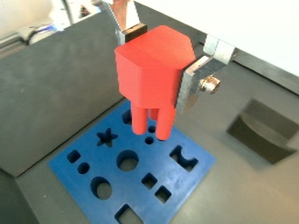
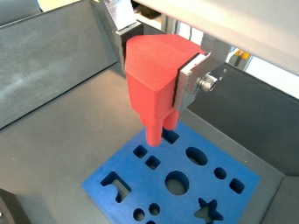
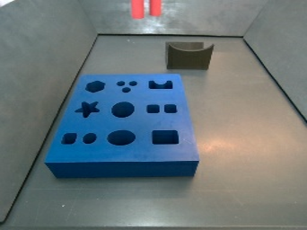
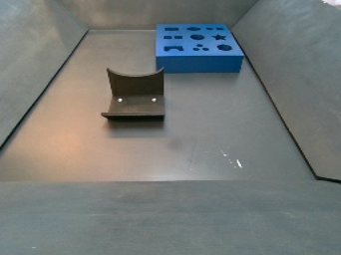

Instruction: Insert the 3 prong object.

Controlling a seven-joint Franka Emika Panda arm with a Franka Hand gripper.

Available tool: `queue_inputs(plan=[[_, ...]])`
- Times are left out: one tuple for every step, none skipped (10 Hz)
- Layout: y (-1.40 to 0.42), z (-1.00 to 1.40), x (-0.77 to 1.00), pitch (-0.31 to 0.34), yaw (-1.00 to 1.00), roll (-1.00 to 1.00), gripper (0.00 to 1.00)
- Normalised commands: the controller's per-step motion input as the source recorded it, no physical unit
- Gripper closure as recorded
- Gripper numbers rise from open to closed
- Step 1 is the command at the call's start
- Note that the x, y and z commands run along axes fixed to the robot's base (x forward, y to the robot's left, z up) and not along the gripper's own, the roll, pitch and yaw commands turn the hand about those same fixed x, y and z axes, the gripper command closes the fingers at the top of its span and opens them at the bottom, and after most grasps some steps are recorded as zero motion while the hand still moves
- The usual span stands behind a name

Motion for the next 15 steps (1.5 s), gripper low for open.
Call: queue_inputs(plan=[[0.25,-0.74,-0.07,-0.060,0.75,0.18,1.00],[0.35,-0.76,0.00,-0.003,0.62,0.20,1.00],[0.39,-0.83,-0.10,-0.084,0.59,0.20,1.00],[0.42,-0.88,-0.25,-0.166,0.59,0.17,1.00],[0.39,-0.87,-0.33,-0.204,0.65,0.13,1.00],[0.37,-0.97,-0.31,-0.154,0.61,0.10,1.00],[0.37,-1.00,-0.10,-0.064,0.45,0.06,1.00],[0.22,-1.00,0.00,-0.001,0.29,0.06,1.00],[0.09,-1.00,0.00,0.003,0.27,0.02,1.00],[0.00,-0.81,0.10,0.040,0.30,0.00,1.00],[-0.01,-0.43,0.13,0.006,0.21,-0.08,1.00],[0.00,-0.06,0.00,0.000,0.01,-0.08,1.00],[-0.07,-0.11,0.00,0.050,0.18,0.02,1.00],[-0.10,-0.18,-0.04,0.063,0.23,0.15,1.00],[-0.12,-0.12,-0.08,0.113,0.23,0.23,1.00]])
